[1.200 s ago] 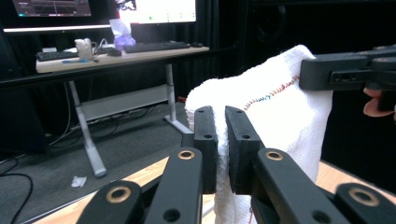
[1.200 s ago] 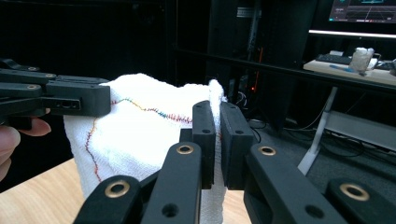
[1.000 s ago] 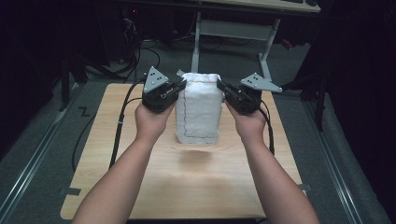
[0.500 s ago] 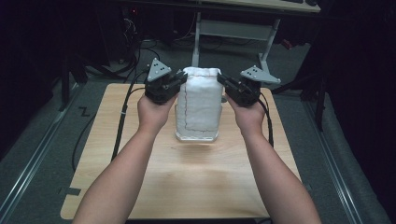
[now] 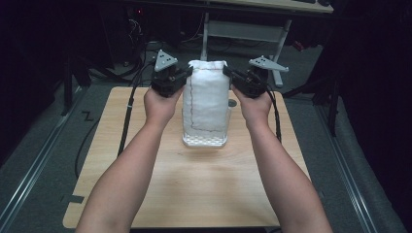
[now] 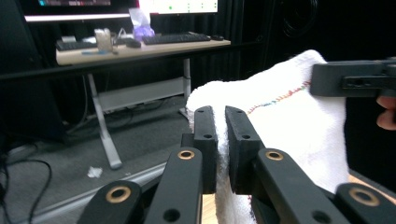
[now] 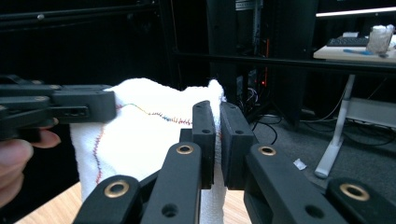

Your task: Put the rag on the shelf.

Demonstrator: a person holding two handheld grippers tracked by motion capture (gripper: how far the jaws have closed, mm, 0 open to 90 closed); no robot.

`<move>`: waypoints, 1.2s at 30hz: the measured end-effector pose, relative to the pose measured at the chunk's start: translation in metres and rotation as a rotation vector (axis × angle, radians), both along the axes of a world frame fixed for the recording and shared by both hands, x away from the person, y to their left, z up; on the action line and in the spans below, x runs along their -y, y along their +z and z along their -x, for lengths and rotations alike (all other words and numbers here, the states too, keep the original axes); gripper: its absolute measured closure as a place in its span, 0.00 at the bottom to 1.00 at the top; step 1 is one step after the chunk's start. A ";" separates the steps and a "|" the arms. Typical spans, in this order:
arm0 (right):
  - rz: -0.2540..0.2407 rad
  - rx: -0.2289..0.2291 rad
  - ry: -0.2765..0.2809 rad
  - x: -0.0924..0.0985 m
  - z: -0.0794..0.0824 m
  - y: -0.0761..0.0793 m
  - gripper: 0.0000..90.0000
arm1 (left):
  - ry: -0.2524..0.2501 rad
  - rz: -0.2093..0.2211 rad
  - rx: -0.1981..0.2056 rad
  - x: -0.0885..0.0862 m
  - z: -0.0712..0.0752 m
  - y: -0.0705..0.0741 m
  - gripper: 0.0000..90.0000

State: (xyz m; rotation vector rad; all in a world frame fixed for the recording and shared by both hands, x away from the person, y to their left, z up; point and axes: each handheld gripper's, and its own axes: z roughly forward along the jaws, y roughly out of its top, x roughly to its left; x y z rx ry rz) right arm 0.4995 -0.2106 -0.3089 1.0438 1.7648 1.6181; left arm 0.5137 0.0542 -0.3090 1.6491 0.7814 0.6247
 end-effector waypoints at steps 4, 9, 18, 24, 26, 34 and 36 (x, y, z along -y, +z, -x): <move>0.121 -0.035 -0.053 -0.003 -0.020 -0.016 0.96 | -0.001 -0.017 -0.070 0.008 -0.021 -0.018 0.93; 0.165 -0.089 -0.056 -0.002 -0.036 -0.029 0.96 | 0.011 -0.037 -0.137 0.012 -0.036 -0.035 0.93; 0.235 -0.178 -0.068 -0.008 -0.052 -0.052 0.94 | 0.018 -0.050 -0.281 0.014 -0.052 -0.060 0.81; 0.230 -0.179 -0.081 -0.002 -0.049 -0.055 0.85 | 0.021 -0.042 -0.264 0.008 -0.048 -0.056 0.74; 0.237 -0.174 -0.080 -0.002 -0.047 -0.054 0.85 | 0.015 -0.037 -0.255 0.008 -0.045 -0.054 0.74; 0.256 -0.161 -0.085 0.002 -0.036 -0.053 0.81 | 0.017 -0.023 -0.208 0.000 -0.030 -0.046 0.70; 0.252 -0.162 -0.081 0.005 -0.032 -0.052 0.79 | 0.023 -0.015 -0.202 -0.004 -0.026 -0.044 0.69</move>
